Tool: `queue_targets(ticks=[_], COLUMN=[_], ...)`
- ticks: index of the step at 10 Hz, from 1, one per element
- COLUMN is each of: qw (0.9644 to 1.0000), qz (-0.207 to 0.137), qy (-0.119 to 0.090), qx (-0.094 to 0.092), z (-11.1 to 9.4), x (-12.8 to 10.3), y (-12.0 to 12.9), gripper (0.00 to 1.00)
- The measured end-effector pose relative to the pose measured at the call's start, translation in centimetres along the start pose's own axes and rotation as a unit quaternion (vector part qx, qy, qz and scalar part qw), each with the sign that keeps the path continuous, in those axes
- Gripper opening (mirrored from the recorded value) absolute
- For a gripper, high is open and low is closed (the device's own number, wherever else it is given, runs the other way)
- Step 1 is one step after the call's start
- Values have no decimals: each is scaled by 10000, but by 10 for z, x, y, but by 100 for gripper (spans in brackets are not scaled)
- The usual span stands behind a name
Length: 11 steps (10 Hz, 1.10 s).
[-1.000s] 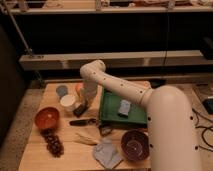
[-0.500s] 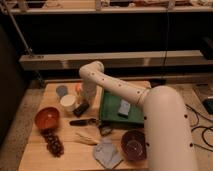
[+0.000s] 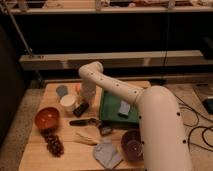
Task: Wipe purple bowl with eraser
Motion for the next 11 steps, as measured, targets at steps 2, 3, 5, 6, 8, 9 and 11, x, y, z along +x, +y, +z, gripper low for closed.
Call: queue_targets(ticks=[2, 3, 5, 6, 8, 9, 11], qw=[10000, 9999, 9998, 9998, 9997, 9996, 9996], qz=[19, 53, 106, 123, 159, 156, 116], qy=[-53, -79, -140, -147, -180, -189, -215], qx=[-43, -53, -82, -84, -102, -106, -126], z=[8, 11, 16, 17, 21, 22, 28], x=[2, 3, 4, 4, 4, 3, 2], y=[-1, -1, 0, -1, 0, -1, -5], gripper=[51, 56, 72, 73, 73, 73, 72])
